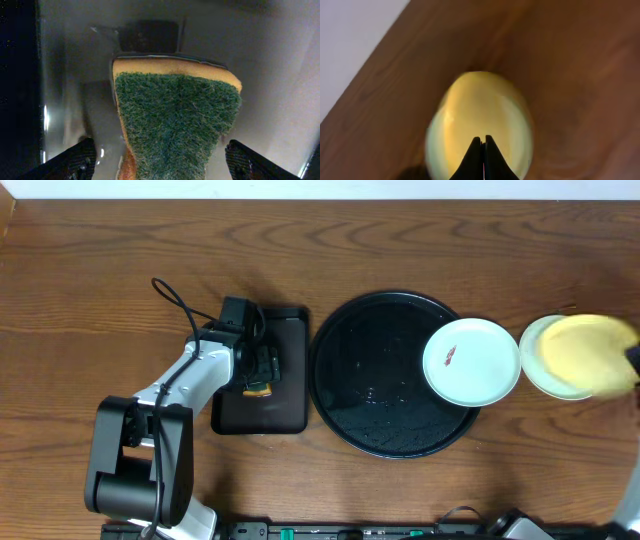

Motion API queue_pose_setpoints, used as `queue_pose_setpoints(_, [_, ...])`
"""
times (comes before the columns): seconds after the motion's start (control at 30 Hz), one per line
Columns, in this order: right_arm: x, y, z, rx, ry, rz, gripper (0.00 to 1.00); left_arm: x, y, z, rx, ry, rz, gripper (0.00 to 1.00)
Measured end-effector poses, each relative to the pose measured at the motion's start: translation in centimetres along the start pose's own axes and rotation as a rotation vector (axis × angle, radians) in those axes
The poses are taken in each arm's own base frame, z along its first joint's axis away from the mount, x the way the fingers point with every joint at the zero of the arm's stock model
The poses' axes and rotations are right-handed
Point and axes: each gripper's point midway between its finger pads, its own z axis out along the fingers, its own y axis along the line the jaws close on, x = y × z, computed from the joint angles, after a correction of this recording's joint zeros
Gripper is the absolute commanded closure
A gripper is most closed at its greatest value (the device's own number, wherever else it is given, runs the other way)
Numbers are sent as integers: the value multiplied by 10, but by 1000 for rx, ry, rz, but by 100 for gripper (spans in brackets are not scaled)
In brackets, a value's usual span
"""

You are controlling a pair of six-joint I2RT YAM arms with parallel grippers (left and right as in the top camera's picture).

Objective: Clean dirty plates on tray and stack at the side
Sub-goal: 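Carry the yellow plate right and set it on the side plate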

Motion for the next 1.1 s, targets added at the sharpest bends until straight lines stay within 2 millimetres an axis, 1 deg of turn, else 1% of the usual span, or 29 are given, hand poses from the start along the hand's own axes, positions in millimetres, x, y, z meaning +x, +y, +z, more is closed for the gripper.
queue_pose_setpoints(0.07, [-2,-21,7,44,12,45,99,0,0,0,0,0,0,16])
queue_pose_setpoints(0.13, [3,-33,19,74,43,70,99,0,0,0,0,0,0,16])
queue_pose_setpoints(0.2, [12,-36,31,80,83,75,97,0,0,0,0,0,0,16])
queue_pose_setpoints(0.23, [20,-35,40,69,119,77,92,0,0,0,0,0,0,16])
queue_pose_setpoints(0.27, [25,-34,46,59,146,79,86,0,0,0,0,0,0,16])
queue_pose_setpoints(0.3, [31,-34,51,50,169,81,81,0,0,0,0,0,0,16])
queue_pose_setpoints(0.33, [35,-32,54,40,188,79,79,0,0,0,0,0,0,16])
queue_pose_setpoints(0.4, [43,-26,59,9,220,52,78,0,0,0,0,0,0,16])
queue_pose_setpoints(0.47, [49,-18,58,-19,244,27,72,0,0,0,0,0,0,16])
queue_pose_setpoints(0.53, [60,-5,56,-65,283,-19,64,0,0,0,0,0,0,16])
queue_pose_setpoints(0.57, [67,4,55,-100,309,-50,63,0,0,0,0,0,0,16])
queue_pose_setpoints(0.6, [75,15,53,-140,335,-85,62,0,0,0,0,0,0,16])
queue_pose_setpoints(0.67, [99,38,45,-214,410,-162,62,0,0,0,0,0,0,16])
queue_pose_setpoints(0.73, [124,54,37,-247,485,-233,62,0,0,0,0,0,0,16])
queue_pose_setpoints(0.8, [145,63,29,-254,544,-294,62,0,0,0,0,0,0,16])
queue_pose_setpoints(0.9, [168,72,20,-246,598,-385,60,0,0,0,0,0,0,16])
queue_pose_setpoints(0.97, [176,72,19,-215,601,-443,59,0,0,0,0,0,0,16])
queue_pose_setpoints(1.03, [175,70,21,-168,575,-489,57,0,0,0,0,0,0,16])
queue_pose_setpoints(1.1, [166,64,27,-112,527,-509,58,0,0,0,0,0,0,16])
